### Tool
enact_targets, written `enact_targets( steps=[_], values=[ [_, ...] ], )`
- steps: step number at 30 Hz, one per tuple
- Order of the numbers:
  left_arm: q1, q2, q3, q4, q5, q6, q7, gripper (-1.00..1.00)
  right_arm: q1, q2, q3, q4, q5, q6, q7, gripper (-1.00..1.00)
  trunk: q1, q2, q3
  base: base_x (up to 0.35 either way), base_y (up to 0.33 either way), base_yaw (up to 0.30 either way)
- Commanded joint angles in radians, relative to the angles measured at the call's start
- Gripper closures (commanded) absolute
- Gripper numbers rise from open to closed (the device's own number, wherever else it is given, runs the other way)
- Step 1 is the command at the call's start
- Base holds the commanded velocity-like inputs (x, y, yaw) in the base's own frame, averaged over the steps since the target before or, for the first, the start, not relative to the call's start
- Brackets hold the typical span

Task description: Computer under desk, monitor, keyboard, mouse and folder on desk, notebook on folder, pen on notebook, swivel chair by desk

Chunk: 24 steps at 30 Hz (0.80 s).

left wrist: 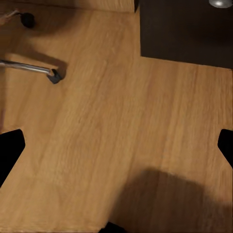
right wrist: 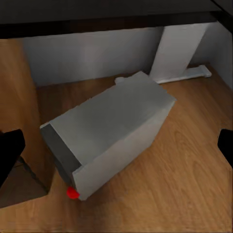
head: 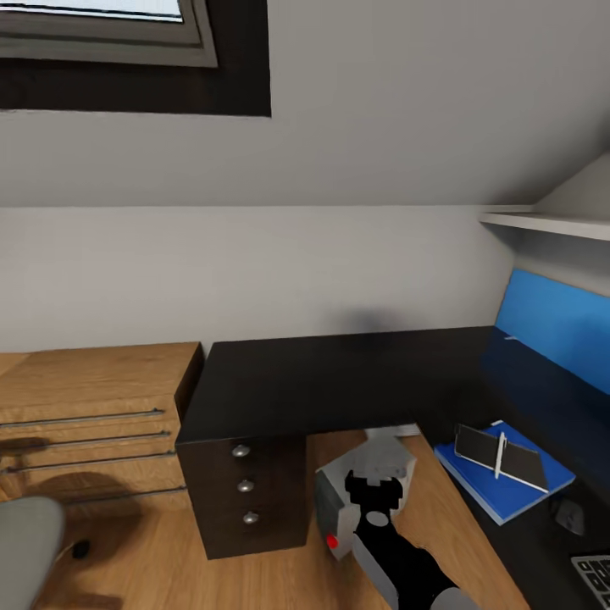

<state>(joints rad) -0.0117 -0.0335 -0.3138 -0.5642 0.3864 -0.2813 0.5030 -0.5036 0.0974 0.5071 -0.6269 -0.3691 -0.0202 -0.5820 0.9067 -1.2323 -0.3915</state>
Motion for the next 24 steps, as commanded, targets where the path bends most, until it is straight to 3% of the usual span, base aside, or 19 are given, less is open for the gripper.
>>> enact_targets(
  steps=[1, 4, 6, 7, 9, 16, 21, 24],
  values=[
    [-0.001, 0.001, -0.005, 0.000, 0.011, -0.009, 0.007, -1.00, -0.001, 0.004, 0.006, 0.052, -0.010, -0.038, -0.006, -1.00, -0.001, -0.001, -0.001, -0.272, -0.157, 0.277],
    [-0.001, 0.000, 0.000, -0.003, 0.011, -0.014, 0.008, -1.00, -0.001, 0.013, 0.007, 0.149, -0.011, -0.108, -0.001, -1.00, -0.001, -0.001, -0.001, -0.253, -0.107, 0.277],
    [-0.001, -0.002, 0.003, -0.006, 0.011, -0.020, 0.009, -1.00, -0.001, 0.027, 0.007, 0.283, -0.011, -0.224, 0.016, -1.00, -0.001, -0.001, -0.001, -0.134, -0.044, 0.277],
    [-0.001, -0.010, 0.001, -0.015, 0.009, -0.041, 0.011, -1.00, -0.001, 0.035, 0.005, 0.429, -0.011, -0.355, 0.050, -1.00, -0.001, -0.001, -0.001, -0.034, -0.011, 0.276],
    [-0.001, -0.015, 0.000, -0.018, 0.008, -0.059, 0.010, -1.00, -0.001, 0.037, 0.004, 0.497, -0.012, -0.404, 0.075, -1.00, -0.001, -0.001, -0.001, -0.023, -0.007, 0.276],
    [-0.001, -0.016, 0.006, 0.019, 0.012, -0.074, 0.007, -1.00, 0.001, 0.031, -0.001, 0.611, -0.015, -0.451, 0.163, -1.00, -0.027, 0.048, 0.021, -0.007, -0.002, 0.270],
    [-0.001, -0.013, 0.006, 0.123, 0.013, -0.075, 0.002, -1.00, 0.027, 0.005, -0.002, 0.639, -0.016, -0.461, 0.272, -1.00, -0.047, 0.083, 0.035, -0.001, 0.000, 0.118],
    [-0.001, -0.013, 0.006, 0.150, 0.013, -0.060, -0.018, -1.00, 0.037, -0.004, -0.002, 0.643, -0.016, -0.466, 0.302, -1.00, -0.058, 0.104, 0.045, 0.000, 0.000, 0.036]
  ],
)
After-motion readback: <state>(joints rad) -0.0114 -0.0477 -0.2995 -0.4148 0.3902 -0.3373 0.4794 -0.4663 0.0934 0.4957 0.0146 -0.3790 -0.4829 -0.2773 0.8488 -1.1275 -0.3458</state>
